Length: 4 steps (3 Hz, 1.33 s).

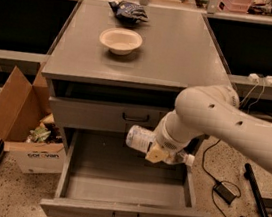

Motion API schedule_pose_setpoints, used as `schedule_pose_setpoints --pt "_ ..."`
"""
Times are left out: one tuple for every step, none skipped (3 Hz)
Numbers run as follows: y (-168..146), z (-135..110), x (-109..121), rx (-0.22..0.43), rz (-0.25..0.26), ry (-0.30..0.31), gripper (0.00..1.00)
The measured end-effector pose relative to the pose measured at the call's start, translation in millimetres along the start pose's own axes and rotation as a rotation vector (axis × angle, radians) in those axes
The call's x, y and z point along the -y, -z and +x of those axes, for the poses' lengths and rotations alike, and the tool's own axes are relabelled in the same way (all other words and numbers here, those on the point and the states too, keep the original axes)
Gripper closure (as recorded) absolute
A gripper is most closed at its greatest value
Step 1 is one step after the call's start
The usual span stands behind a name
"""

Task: Place blue plastic bottle into middle drawer

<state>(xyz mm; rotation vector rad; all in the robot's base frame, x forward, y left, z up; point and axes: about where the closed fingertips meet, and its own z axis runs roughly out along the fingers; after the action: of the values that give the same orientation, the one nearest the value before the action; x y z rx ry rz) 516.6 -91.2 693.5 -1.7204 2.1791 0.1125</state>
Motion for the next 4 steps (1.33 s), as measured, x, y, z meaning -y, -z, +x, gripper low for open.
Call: schedule_pose_setpoints --pt "-76.5 32.1 -34.3 -0.074 -0.073 -0.017 1.0" --pt "-141.8 69.5 -52.0 -0.122 -0.107 -0.089 1.0" --pt "-190.8 95.1 -57.3 -0.144 -0.118 -0.156 1.0" --pt "-223.8 111.8 -56.0 -0.158 -0.126 -0.203 0.82"
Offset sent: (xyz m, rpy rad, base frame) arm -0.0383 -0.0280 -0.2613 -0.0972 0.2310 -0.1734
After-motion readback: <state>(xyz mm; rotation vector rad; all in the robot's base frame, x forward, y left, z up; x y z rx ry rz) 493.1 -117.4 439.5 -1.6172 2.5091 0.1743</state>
